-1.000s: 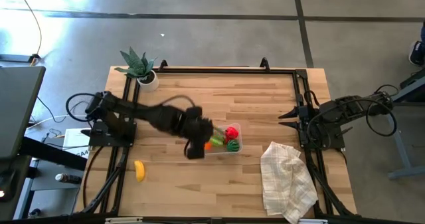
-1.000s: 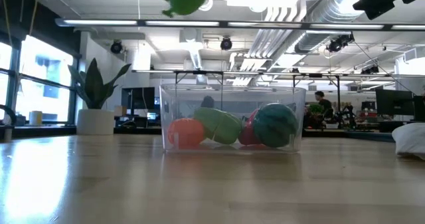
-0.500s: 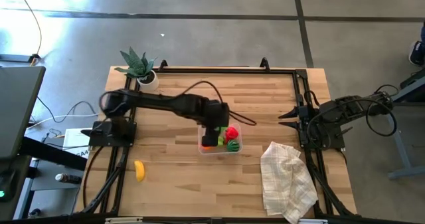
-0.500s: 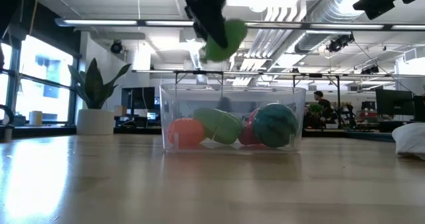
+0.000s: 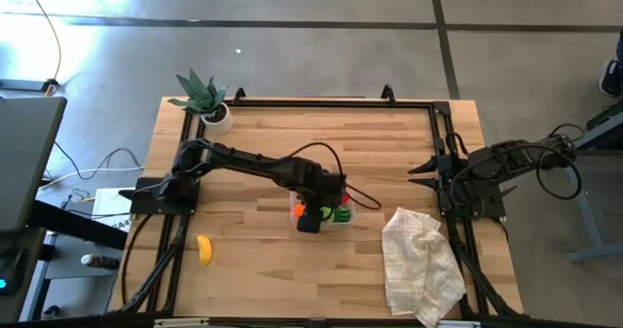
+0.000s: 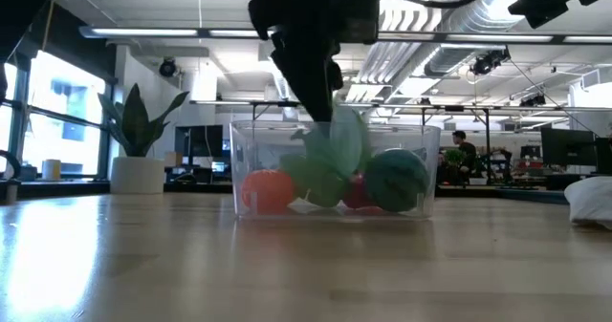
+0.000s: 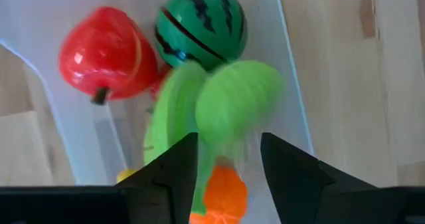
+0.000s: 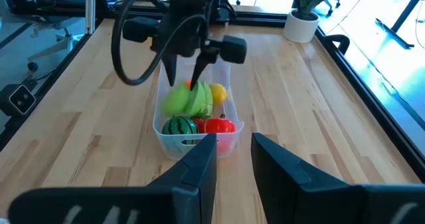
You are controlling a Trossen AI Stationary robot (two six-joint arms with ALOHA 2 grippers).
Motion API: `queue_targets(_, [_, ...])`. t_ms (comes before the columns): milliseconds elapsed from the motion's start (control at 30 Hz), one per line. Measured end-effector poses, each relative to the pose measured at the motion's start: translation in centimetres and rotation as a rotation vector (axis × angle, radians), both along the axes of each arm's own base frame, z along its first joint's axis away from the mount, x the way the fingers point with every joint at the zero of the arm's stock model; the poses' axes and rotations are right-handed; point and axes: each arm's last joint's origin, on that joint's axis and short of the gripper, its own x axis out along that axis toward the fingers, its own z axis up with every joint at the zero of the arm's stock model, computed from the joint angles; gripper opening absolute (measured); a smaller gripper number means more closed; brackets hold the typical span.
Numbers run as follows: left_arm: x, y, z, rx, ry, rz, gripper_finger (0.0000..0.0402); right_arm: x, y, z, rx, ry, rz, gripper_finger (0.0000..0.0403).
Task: Pick and placing Produce into tupperware
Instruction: Put the green melon into the transparent bin, then put the yellow banana into the transparent bin
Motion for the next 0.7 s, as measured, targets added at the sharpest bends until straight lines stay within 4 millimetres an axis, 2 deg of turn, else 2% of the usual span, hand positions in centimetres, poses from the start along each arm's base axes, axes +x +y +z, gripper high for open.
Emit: queue_targets(700, [-0.19, -0.21, 0.04, 0.008, 0.016, -0.002, 0.0150, 0.00, 0.00, 0.00, 0.000, 0.000, 0.000, 0.0084])
